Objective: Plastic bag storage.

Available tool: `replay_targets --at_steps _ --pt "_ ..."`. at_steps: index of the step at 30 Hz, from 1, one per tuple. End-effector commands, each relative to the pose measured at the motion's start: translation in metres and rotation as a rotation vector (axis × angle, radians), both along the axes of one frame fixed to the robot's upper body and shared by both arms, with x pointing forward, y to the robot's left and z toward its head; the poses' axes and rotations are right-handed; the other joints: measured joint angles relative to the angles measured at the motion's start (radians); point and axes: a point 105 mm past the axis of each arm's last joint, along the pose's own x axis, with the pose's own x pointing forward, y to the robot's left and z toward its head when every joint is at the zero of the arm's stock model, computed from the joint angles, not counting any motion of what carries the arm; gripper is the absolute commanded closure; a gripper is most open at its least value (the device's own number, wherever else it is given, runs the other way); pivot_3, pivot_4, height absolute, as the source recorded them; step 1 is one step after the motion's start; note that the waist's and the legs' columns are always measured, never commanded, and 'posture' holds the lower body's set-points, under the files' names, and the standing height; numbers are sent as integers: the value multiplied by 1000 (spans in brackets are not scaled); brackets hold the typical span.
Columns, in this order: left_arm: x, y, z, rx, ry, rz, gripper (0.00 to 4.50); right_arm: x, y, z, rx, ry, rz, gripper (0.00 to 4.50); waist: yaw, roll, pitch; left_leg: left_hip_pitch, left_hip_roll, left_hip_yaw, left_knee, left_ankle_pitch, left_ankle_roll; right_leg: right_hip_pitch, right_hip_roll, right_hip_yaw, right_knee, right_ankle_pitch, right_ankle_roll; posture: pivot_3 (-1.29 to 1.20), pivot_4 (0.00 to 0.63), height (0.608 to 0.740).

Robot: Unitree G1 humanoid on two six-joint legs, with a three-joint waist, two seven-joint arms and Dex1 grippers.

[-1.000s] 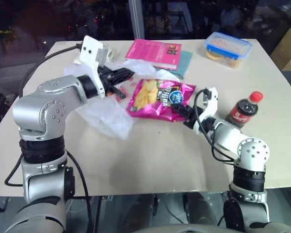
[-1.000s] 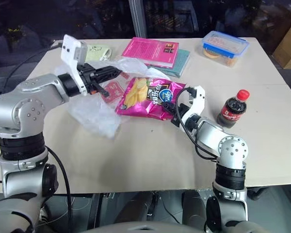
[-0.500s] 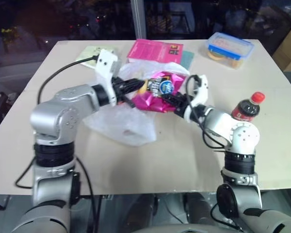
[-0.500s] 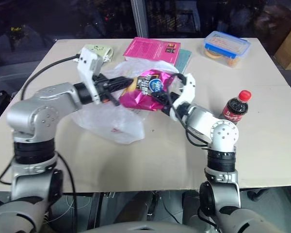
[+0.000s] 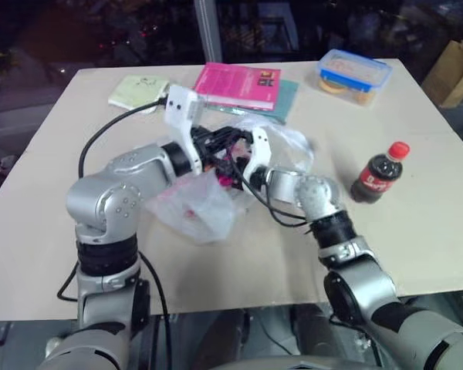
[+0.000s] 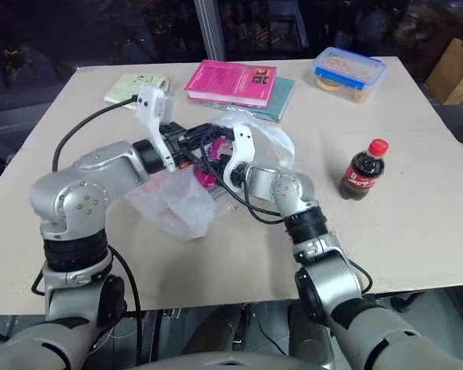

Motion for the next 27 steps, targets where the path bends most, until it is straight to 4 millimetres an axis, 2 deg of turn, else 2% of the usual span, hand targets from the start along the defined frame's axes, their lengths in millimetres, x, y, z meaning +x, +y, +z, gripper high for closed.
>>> replay_targets --at_steps 1,3,5,6,8,11,14,17,18,22,24,27 --pt "-9 -5 7 -7 -54 -2 4500 10 -1 13 -37 -166 -1 4164 5 0 0 -1 0 0 0 0 0 0 0 0 0 0 0 0 150 740" --pt "-4 0 4 -9 -48 36 4500 7 -9 22 -83 -260 28 3566 7 0 0 -3 -1 -1 1 1 -1 -1 -1 0 -1 0 0 0 150 740" --pt "1 5 3 -20 -45 76 4500 -3 -22 34 -108 -351 80 2718 10 0 0 -3 -2 -1 1 1 -1 -1 -2 0 -1 0 0 0 150 740" --pt "3 7 3 -24 -44 89 4500 -8 -26 38 -105 -373 98 2718 12 0 0 -3 -2 -1 1 1 -1 -1 -2 -1 -1 0 0 0 150 740" --pt "16 14 4 -47 -39 158 4500 -28 -54 50 -126 -447 151 2718 18 0 0 -3 -1 -1 1 1 -1 -1 -2 -1 -1 0 0 0 150 740" --pt "27 17 5 -79 -31 208 4500 -43 -81 53 -167 -479 151 2718 29 0 0 -3 -1 -2 1 0 -1 -1 -2 -2 -1 0 0 0 150 740" --pt "33 11 7 -85 -39 193 4500 -60 -99 68 -204 -569 120 1849 29 0 0 -2 -1 -1 1 -1 1 0 -2 -2 -1 0 0 0 150 740" --pt "35 9 10 -87 -45 186 4500 -83 -113 82 -233 -680 110 351 32 0 0 -3 -1 -1 1 -1 1 0 -2 -1 -1 0 0 0 150 740" --pt "36 8 10 -89 -46 183 4500 -92 -120 86 -232 -701 101 58 33 0 0 -3 -1 -1 1 -1 1 0 -2 -2 -2 0 0 0 150 740" --pt "35 -1 11 -76 -56 139 4500 -105 -153 83 -336 -710 -59 58 43 -1 0 -3 -1 -1 1 -1 2 2 -3 -2 -4 0 0 0 150 740" --pt "34 -3 12 -52 -72 118 4500 -108 -177 82 -405 -702 -190 58 52 -1 0 -3 -1 -1 1 -1 2 3 -3 -2 -4 0 0 0 150 740" --pt "36 -3 14 -56 -71 117 4500 -110 -222 82 -610 -714 -425 58 61 -1 0 -3 -1 -1 1 -1 2 3 -3 -3 -4 0 0 0 150 740"
